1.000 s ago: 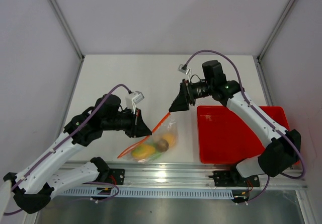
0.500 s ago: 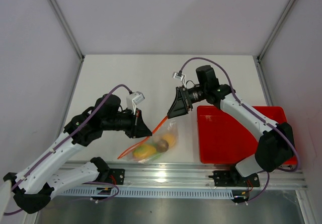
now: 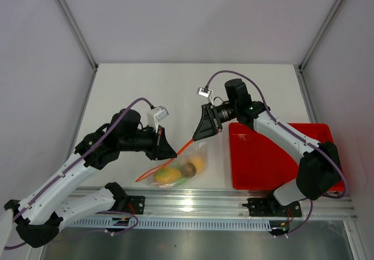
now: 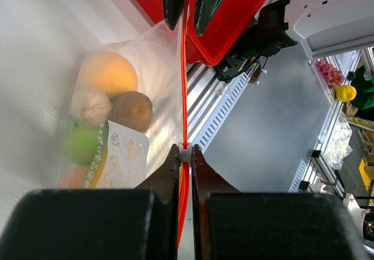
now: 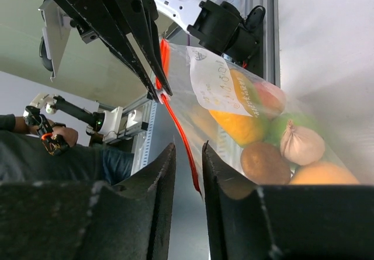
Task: Place the food in the zip-top bag and seal the zipper
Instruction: Zip the zipper food storage bag at the center of the board.
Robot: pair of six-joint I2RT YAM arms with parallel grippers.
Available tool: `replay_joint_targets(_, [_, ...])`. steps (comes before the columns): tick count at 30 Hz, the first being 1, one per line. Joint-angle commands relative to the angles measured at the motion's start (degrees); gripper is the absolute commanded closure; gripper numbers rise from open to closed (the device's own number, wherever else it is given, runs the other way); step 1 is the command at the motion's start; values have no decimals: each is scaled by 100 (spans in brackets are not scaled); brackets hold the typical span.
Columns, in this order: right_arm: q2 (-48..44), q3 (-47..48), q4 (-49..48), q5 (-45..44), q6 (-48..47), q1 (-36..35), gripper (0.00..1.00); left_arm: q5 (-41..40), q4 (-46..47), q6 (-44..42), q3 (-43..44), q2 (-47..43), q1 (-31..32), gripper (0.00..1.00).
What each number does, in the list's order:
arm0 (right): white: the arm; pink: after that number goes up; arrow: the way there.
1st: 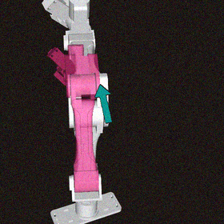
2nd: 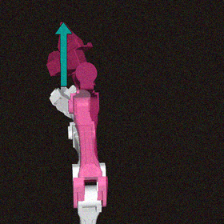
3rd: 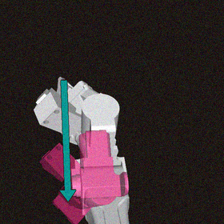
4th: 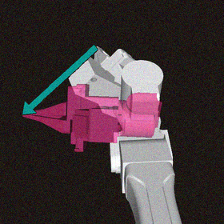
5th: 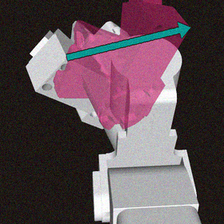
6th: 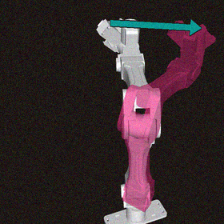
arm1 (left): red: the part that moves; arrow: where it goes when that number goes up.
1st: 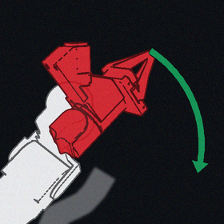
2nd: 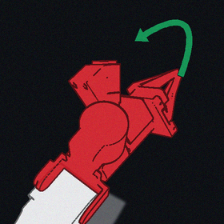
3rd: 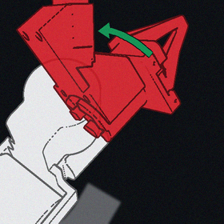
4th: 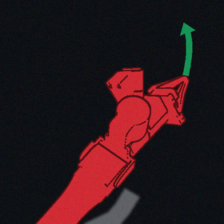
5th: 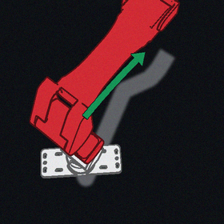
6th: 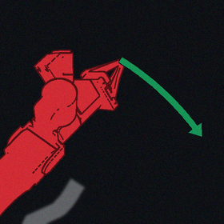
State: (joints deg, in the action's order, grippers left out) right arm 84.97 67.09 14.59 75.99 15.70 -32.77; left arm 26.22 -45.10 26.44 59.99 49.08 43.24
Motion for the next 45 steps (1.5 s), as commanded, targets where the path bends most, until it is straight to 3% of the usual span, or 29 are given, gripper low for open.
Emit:
replay_joint_targets(1, [37, -20, -264, 171, 38, -18, 74, 147, 177, -77, 75, 5, -44, 99])
replay_joint_targets(13, [-7, -29, 131, 198, -330, -71, 88, 94, 168, -60, 57, 14, -44, 99])
replay_joint_targets(15, [-76, 23, 438, -240, -550, -80, 100, 42, 125, -68, 48, 5, -44, 99])
replay_joint_targets(21, [-410, -143, 598, -1541, -692, -62, 100, -134, -42, -68, 75, -30, -44, 99])
replay_joint_targets(31, [-1237, -363, 746, -2754, -955, 192, 100, -407, -297, -86, 101, -135, -44, 100])
replay_joint_targets(45, [-1659, -232, 1467, -2757, -1280, 272, 100, -548, -412, -191, 127, -127, -53, 99])
